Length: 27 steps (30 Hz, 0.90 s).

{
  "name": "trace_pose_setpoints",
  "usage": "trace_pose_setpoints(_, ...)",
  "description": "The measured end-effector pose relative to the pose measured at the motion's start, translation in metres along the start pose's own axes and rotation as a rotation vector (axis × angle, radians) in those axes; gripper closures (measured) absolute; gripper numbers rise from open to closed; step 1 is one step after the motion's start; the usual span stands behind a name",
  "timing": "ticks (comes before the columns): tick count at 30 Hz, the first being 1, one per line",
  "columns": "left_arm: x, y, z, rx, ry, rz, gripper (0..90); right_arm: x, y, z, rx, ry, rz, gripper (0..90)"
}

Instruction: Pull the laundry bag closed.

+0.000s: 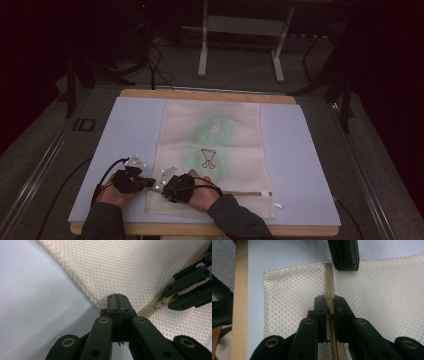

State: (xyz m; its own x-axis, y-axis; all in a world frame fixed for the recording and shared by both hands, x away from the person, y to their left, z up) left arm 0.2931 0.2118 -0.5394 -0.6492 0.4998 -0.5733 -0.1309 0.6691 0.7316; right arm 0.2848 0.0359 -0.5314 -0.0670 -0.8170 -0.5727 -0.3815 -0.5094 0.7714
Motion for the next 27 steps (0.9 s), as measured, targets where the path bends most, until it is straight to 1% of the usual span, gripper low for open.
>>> trace_pose_setpoints(16,0.0,0.0,0.0,0.001,-0.001,0.0,90.0,0.008,0.007,-0.003,-0.002,0.011,0.014,82.2)
trace_pose_setpoints(23,0.0,0.0,0.0,0.001,0.0,-0.002,90.0,0.012,0.01,-0.005,-0.003,0.01,0.023,82.2)
trace_pose_setpoints(24,0.0,0.0,0.0,0.001,0.001,-0.001,90.0,0.012,0.011,-0.005,-0.006,0.004,0.022,82.2)
trace_pose_setpoints(27,0.0,0.0,0.0,0.0,0.0,0.0,90.0,0.013,0.011,-0.005,-0.004,0.01,0.025,82.2)
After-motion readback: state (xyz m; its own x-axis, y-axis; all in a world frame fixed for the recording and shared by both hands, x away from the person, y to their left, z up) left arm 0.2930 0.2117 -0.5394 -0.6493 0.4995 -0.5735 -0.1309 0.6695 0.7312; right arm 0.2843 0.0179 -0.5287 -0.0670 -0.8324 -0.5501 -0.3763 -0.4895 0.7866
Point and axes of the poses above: each handheld gripper's, and its own axes: y roughly backward along the jaws, x roughly out of its underside, z roughly to its left, the point moved 2 cm from there along -y, roughly forward along the jaws, and after that the axes turned 14 degrees about x, right-handed, at the moved point
